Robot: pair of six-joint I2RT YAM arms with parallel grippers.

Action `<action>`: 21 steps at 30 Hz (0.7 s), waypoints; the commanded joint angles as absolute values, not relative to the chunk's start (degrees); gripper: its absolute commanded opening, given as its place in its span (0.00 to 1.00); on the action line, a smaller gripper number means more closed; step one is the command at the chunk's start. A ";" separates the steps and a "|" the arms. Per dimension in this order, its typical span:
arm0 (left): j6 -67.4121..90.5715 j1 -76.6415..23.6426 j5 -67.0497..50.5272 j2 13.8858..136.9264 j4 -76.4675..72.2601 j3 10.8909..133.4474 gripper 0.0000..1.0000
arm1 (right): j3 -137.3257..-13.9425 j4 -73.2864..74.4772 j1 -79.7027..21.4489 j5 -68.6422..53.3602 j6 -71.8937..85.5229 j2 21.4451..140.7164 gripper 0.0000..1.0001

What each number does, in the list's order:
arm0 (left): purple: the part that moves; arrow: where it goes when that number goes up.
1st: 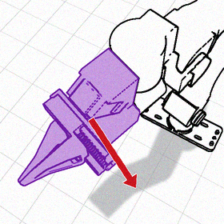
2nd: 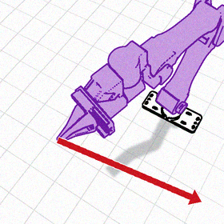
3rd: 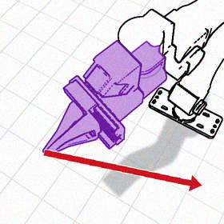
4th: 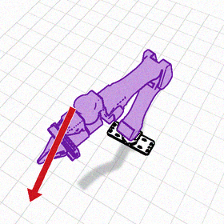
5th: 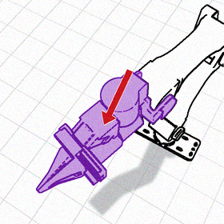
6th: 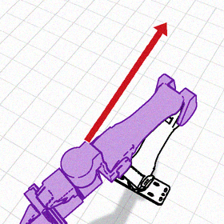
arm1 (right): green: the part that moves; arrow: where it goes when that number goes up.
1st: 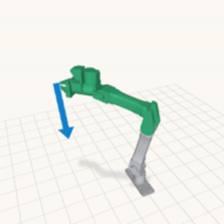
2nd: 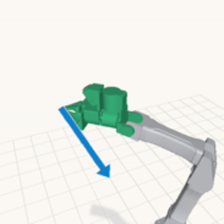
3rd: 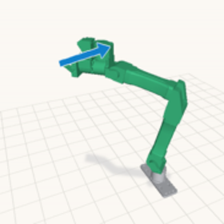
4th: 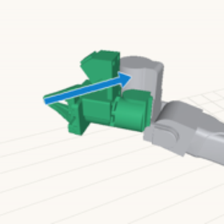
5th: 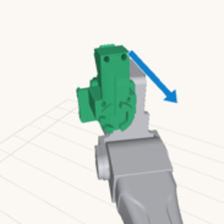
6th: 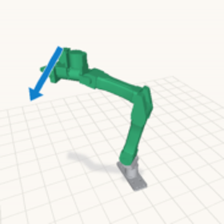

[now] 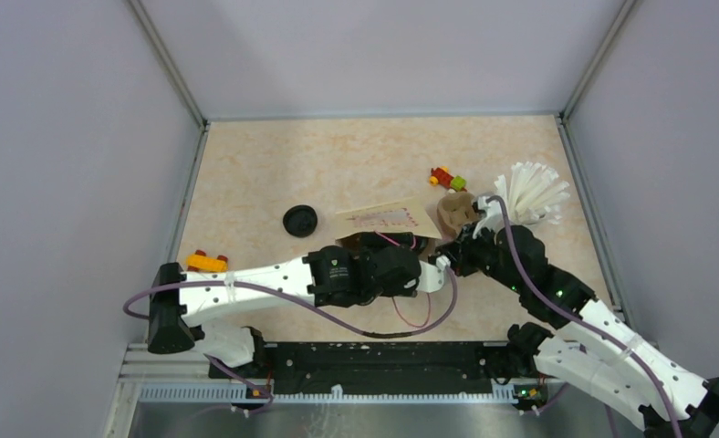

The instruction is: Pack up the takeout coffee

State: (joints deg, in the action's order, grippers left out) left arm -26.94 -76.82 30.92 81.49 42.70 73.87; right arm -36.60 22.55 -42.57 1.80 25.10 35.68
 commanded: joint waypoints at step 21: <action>-31.41 -72.35 28.17 78.84 41.18 69.41 0.46 | -41.49 26.17 -42.28 -2.25 25.14 39.05 0.00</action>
State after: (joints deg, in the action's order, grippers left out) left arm -28.97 -72.79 25.71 79.07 43.86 70.37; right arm -39.46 25.04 -42.57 -0.80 25.91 38.65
